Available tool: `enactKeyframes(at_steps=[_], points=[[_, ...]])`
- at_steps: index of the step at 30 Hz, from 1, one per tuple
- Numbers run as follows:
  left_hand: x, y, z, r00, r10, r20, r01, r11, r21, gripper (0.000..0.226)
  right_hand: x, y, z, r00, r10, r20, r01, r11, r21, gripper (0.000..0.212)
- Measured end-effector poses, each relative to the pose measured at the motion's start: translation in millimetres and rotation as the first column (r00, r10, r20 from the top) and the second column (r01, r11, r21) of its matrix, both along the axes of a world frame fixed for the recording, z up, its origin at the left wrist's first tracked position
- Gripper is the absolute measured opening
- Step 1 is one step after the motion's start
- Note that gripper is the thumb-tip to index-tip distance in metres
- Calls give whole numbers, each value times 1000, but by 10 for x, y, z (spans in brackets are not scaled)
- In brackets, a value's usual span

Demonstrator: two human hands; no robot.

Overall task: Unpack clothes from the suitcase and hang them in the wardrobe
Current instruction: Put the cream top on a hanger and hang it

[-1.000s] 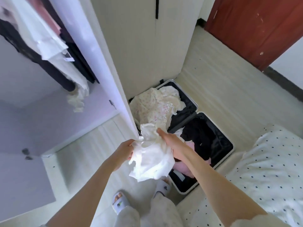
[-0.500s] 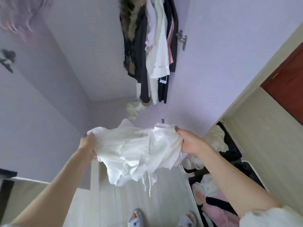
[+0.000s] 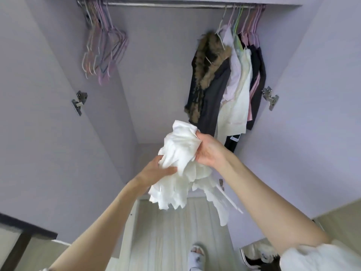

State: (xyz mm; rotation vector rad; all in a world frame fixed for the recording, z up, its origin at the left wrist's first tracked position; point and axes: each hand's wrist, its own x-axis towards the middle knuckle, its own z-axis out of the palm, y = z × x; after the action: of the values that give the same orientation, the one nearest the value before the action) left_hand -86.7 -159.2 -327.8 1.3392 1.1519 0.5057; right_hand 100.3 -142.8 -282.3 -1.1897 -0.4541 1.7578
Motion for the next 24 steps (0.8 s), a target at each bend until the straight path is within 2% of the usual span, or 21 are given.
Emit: enactKeyframes(at_steps=[2,4,7,9,12,15,18,20,22,24], points=[[10,223,106,995,100,12,-100,995,22,45,117,264,100,1000,27,-6,-26,998,59,32],[2,467,262,988,102,118,-97,994,-47,29,237,491,173,999,45,4,-45,995,92,23],[-25,823,539,964,80,252,-39,986,-165,34,428,821,180,999,40,-15,-39,996,85,23],[0,1072,666,940,147,309,-65,963,-261,44,523,1014,199,997,70,-36,-67,995,68,27],[75,1296,753,918,167,359,-45,945,-324,38,565,1267,230,994,103,-36,-100,993,69,34],[55,1538,754,931,255,261,-188,948,-256,26,539,1529,174,988,143,-51,-140,989,52,39],[-104,1798,776,948,284,142,-274,958,-91,17,486,1756,21,967,231,108,-234,972,15,35],[-198,1959,864,957,259,132,-260,966,-8,10,457,1885,-56,890,322,323,-311,946,-87,35],[-223,2119,1038,983,173,64,-179,977,117,15,388,1998,-71,713,441,546,-408,893,-189,32],[-218,2318,1177,994,104,-34,-91,958,271,21,283,2135,-39,568,478,670,-465,858,-217,28]])
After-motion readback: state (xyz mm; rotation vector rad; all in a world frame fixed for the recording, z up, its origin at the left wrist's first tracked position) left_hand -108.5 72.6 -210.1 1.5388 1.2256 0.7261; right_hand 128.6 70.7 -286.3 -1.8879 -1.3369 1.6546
